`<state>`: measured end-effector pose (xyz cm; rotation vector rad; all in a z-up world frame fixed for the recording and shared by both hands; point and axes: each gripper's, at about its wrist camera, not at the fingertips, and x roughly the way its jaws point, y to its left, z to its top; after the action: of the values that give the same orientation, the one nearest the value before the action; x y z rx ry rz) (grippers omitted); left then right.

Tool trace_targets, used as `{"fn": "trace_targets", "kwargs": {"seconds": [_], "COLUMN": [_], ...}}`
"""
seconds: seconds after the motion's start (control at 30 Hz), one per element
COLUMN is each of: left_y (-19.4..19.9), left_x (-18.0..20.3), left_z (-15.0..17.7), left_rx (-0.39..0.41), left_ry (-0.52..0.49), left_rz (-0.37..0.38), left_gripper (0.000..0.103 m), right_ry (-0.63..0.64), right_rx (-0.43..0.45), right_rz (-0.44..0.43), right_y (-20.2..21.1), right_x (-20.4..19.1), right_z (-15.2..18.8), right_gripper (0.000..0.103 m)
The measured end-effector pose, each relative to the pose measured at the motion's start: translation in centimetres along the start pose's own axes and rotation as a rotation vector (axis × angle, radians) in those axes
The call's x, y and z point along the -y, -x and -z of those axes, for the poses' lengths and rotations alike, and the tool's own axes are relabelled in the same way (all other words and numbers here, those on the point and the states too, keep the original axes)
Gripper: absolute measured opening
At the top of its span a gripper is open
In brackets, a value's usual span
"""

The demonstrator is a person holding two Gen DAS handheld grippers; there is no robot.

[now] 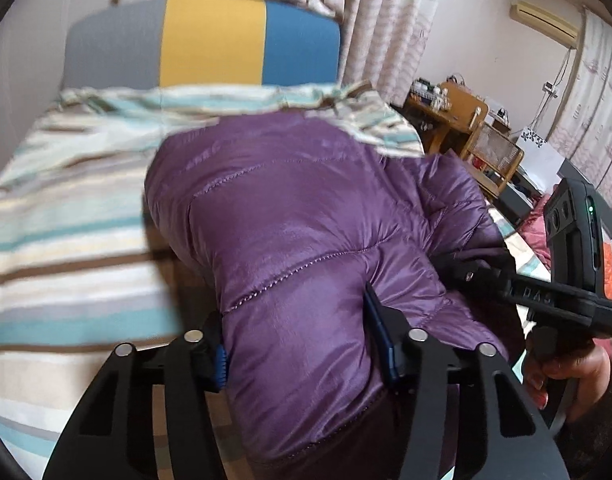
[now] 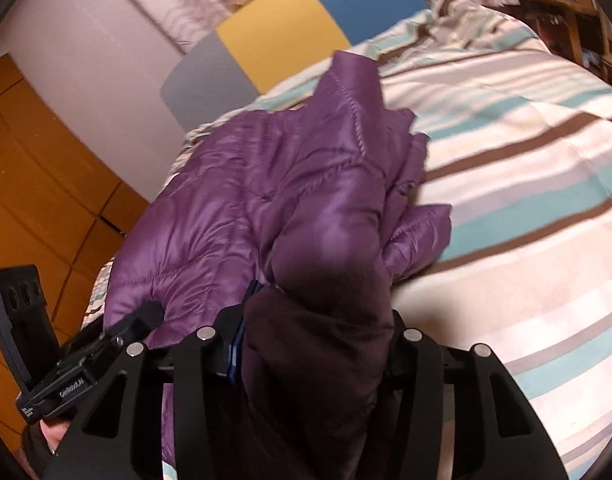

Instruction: Fold large clothes

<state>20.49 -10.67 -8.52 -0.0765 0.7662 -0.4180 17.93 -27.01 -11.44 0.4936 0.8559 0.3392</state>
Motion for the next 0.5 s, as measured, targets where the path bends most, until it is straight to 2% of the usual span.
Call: {"fn": "trace_targets", "kwargs": {"seconds": [0.1, 0.27, 0.5], "left_y": [2.7, 6.4, 10.5], "left_x": [-0.7, -3.2, -10.8], "left_z": [-0.3, 0.6, 2.5], "left_rx": [0.083, 0.157, 0.201], "left_ry": [-0.036, -0.064, 0.046], "left_rz": [-0.050, -0.150, -0.290], "left_gripper": [0.052, 0.052, 0.052], "right_ry": [0.018, 0.074, 0.194], "right_rx": [0.012, 0.026, -0.044], "right_rz": [-0.032, -0.107, -0.186], "right_y": [-0.6, -3.3, -9.8], "right_x": [-2.1, -7.0, -15.4], "right_z": [0.7, 1.7, 2.2], "right_gripper": [0.046, 0.046, 0.046]}}
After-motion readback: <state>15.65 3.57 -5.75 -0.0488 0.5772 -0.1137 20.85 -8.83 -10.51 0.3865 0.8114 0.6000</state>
